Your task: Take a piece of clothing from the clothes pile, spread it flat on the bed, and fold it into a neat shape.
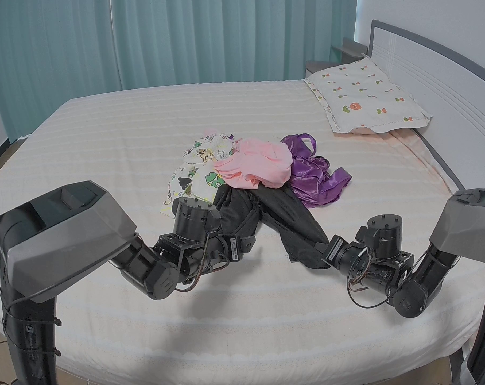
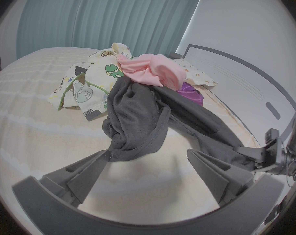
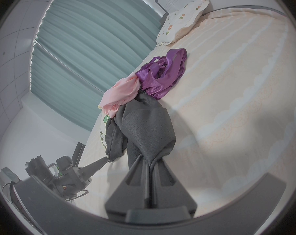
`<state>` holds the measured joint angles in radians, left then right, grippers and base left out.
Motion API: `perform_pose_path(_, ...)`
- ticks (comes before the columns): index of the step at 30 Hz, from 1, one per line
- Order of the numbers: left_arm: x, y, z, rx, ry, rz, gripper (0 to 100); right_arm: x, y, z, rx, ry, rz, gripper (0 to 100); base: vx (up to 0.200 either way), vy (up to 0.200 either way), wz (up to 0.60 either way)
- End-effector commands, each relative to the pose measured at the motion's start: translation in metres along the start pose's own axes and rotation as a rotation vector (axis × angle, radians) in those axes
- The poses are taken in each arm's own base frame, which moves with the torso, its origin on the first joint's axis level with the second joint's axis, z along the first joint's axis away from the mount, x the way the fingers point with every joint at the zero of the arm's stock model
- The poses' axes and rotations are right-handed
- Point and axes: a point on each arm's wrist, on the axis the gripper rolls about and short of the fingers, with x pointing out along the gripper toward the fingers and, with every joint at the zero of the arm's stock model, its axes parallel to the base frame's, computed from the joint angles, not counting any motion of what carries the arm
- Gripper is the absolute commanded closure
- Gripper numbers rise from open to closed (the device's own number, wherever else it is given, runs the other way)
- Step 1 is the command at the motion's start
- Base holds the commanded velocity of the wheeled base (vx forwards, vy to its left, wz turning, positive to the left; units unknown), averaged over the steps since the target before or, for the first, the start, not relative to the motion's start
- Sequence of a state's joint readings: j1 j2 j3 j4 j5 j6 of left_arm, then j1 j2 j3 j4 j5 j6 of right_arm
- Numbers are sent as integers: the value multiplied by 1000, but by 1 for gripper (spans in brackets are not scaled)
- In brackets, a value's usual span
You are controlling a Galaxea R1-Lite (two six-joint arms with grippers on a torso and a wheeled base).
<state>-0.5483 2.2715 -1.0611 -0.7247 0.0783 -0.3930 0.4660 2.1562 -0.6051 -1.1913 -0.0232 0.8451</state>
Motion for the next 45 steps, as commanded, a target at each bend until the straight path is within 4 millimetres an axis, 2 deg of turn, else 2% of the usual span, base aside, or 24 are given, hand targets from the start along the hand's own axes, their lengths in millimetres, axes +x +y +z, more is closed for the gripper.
perform_pose_path(1, 18, 1, -6, 2, 5, 29, 0, -1, 1, 0, 0, 0, 3, 100, 0, 0, 0)
perform_pose_path(8, 22, 4, 3, -5, -37, 64, 0, 0, 0, 0, 0, 0, 1, 100, 0, 0, 0)
perform_pose_path(16, -1, 8, 25, -10, -45, 80, 0, 0, 0, 0, 0, 1, 2, 100, 0, 0, 0)
perform_pose_path(22, 4, 8, 21, -7, -38, 82, 0, 0, 1, 0, 0, 0, 3, 100, 0, 0, 0)
perform_pose_path(37, 38, 7, 1, 4, -12, 101, 0, 0, 0, 0, 0, 0, 3, 100, 0, 0, 0)
perform_pose_path(38, 39, 7, 0, 5, -11, 107, 100, 0, 0, 0, 2, 0, 3, 100, 0, 0, 0)
perform_pose_path(45, 33, 8, -1, -5, -6, 119, 100, 1, 1, 0, 8, -1, 4, 100, 0, 0, 0)
